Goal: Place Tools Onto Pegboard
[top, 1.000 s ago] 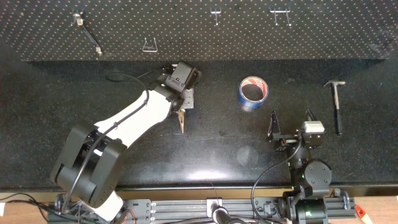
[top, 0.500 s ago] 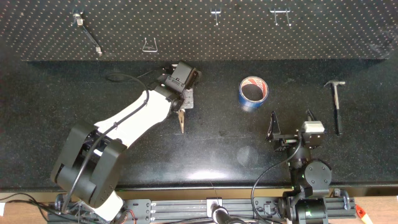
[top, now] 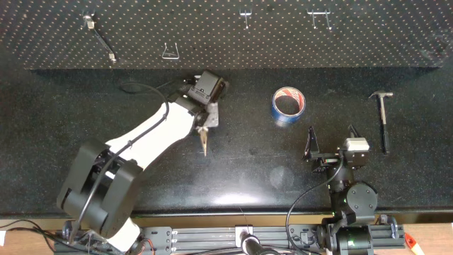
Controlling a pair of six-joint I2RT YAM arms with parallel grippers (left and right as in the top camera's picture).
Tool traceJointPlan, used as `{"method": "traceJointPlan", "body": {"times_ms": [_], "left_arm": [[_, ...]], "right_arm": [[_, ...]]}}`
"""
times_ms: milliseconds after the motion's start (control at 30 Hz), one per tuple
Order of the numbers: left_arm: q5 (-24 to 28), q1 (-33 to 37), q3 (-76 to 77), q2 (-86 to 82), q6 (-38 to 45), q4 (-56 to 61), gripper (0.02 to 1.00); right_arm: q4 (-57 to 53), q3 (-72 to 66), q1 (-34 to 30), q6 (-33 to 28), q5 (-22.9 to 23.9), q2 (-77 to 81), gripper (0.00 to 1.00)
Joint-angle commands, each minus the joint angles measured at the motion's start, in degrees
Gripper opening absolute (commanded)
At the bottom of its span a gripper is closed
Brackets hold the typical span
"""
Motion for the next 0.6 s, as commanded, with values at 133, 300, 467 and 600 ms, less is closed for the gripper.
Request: {"method": "traceJointPlan", "body": {"times_ms": [133,300,467,600], "left_arm": [[-18.8,-7.8,0.6,-19.9,1.1,-6.4,0.025],[-18.8,2.7,0.3,-33.8,25.2,-5.2,0.027],[5.3,13.4,-4.7,-45.9,31.2,15.1,0.027],[4.2,15.6,-8.2,-43.8,33.1,19.9,0.027]], "right_arm": [[-0.2,-0.2,0.4,-0.6,-0.1,-0.4,0.976],[-0.2,-0.2,0.4,-0.6,-0.1,-0.4,0.976],[-0.2,-0.2,0.4,-0.6,-0.1,-0.4,0.976],[-0.2,-0.2,0.4,-0.6,-0.1,-0.4,0.976]]}}
